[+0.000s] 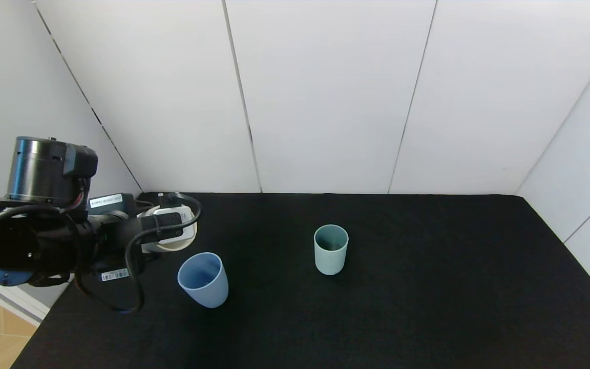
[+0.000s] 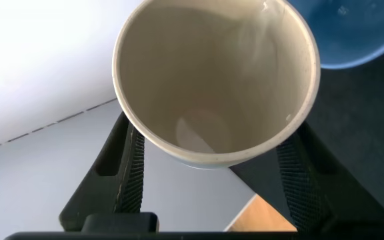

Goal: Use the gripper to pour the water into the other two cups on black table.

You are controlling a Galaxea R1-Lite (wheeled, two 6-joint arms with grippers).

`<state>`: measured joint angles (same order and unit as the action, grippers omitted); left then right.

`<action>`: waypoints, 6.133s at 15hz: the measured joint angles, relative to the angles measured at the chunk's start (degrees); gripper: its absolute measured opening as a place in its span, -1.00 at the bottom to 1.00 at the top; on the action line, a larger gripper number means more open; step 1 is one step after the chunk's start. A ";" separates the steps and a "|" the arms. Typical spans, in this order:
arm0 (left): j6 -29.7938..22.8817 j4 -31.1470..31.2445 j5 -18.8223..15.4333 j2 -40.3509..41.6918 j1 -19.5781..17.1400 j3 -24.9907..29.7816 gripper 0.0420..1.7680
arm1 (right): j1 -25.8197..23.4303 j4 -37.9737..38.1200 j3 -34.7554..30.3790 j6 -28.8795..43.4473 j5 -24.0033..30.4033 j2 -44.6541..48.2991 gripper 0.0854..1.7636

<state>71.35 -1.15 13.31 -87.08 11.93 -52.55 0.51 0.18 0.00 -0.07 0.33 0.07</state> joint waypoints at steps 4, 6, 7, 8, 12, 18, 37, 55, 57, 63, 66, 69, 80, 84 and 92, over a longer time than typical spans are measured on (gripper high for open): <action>-8.79 0.07 -0.06 1.08 5.18 -1.66 0.31 | 0.00 -0.02 0.00 0.00 -0.02 0.00 0.94; -15.31 -0.01 -0.06 0.63 8.81 -2.10 0.31 | 0.00 -0.02 0.00 0.00 -0.02 0.00 0.94; -19.48 0.00 -0.06 0.06 10.64 -2.55 0.31 | 0.00 -0.02 0.00 0.02 -0.02 0.00 0.94; -23.24 0.00 -0.06 -0.60 12.35 -3.04 0.31 | 0.00 0.00 0.00 0.00 -0.02 0.00 0.94; -39.94 -0.54 -0.80 -3.80 17.97 -4.34 0.31 | 0.00 0.00 0.00 -0.02 -0.02 0.00 0.94; -55.35 -1.79 -8.36 -9.09 22.26 -4.58 0.31 | 0.00 -0.02 0.00 0.05 -0.02 0.00 0.94; -67.77 -35.93 -12.24 -18.57 21.60 12.35 0.31 | 0.00 -0.09 0.00 0.07 -0.02 0.00 0.94; -67.61 -39.80 -12.35 -25.05 16.29 12.97 0.31 | 0.00 -0.07 0.00 0.10 -0.02 0.00 0.94; -67.58 -39.78 -12.37 -25.49 16.29 12.97 0.31 | 0.00 -0.07 0.00 0.07 -0.04 0.00 0.94; -67.61 -39.81 -12.30 -26.34 16.12 12.84 0.31 | 0.00 -0.07 0.00 0.07 -0.04 0.00 0.94; -67.67 -39.84 -12.30 -26.78 16.09 12.75 0.31 | 0.00 -0.07 0.00 0.07 -0.06 0.00 0.94; -67.63 -39.89 -12.35 -26.93 16.09 12.86 0.31 | 0.00 -0.07 0.00 0.07 -0.04 0.00 0.94; -67.67 -40.56 -12.85 -27.00 16.03 13.08 0.65 | 0.00 -0.07 0.00 0.07 -0.04 0.00 0.94; -67.58 -41.55 -12.71 -27.00 15.74 13.12 0.76 | 0.00 -0.07 0.00 0.07 -0.04 0.00 0.94; -67.37 -41.50 -12.63 -24.38 15.59 13.64 0.88 | 0.00 -0.09 0.00 0.07 -0.04 0.00 0.94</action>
<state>3.99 -42.64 0.68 -111.46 27.53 -38.91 0.51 0.10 0.00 0.00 0.29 0.07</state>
